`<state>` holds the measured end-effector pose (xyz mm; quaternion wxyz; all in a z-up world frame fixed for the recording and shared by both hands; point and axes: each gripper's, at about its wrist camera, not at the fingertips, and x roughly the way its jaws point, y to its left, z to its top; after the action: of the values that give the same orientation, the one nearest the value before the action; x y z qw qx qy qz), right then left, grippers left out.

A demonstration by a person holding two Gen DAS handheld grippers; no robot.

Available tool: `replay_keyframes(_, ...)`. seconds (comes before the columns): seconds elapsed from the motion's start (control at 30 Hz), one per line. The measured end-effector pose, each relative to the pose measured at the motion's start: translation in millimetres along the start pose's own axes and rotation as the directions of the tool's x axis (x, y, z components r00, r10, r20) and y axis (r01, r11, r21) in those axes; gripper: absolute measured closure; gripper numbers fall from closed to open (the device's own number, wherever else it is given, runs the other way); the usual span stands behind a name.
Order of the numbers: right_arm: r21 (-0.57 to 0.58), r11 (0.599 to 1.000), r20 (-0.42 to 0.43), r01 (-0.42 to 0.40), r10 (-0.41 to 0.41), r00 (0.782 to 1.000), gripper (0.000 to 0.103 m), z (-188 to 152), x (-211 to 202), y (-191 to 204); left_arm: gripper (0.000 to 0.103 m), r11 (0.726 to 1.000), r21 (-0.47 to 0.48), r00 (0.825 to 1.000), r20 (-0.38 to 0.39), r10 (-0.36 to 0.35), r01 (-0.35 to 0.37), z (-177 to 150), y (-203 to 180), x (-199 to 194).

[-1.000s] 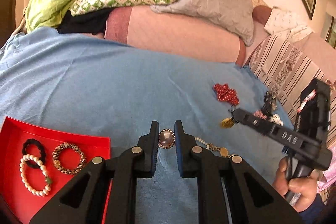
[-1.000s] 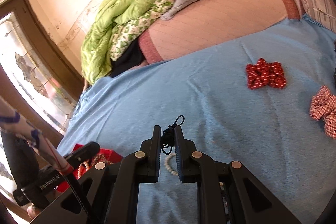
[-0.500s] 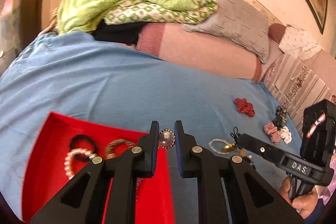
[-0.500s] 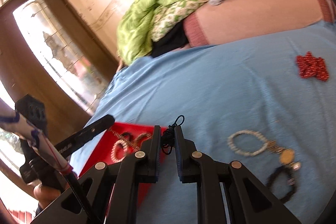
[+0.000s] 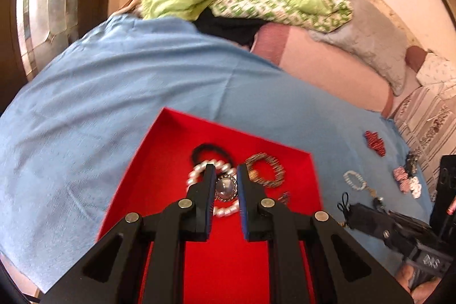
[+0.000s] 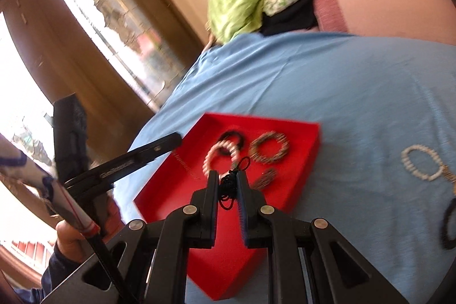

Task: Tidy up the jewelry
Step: 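Carry the pearl brooch and black cord over the red box with both tools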

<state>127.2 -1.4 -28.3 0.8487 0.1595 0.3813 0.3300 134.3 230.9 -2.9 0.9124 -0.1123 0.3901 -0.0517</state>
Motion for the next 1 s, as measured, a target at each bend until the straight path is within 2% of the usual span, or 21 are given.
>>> replay_keyframes(0.23, -0.030, 0.999, -0.076, -0.039, 0.037, 0.996, 0.089, -19.8, 34.0, 29.2, 0.089, 0.998, -0.038, 0.998, -0.051, 0.037, -0.039, -4.8, 20.0, 17.5)
replay_keyframes(0.43, -0.028, 1.000, -0.130, -0.005, 0.001, 0.991, 0.089, -26.1, 64.8, 28.0, 0.089, 0.996, -0.061, 0.994, -0.092, 0.059, -0.065, -6.2, 31.4, 33.9)
replay_keyframes(1.0, 0.049, 0.996, -0.167, 0.073, -0.064, 0.984, 0.087, 2.4, 96.7, 5.4, 0.089, 0.993, -0.083, 0.992, -0.105, 0.075, -0.084, -4.6, 35.7, 39.2)
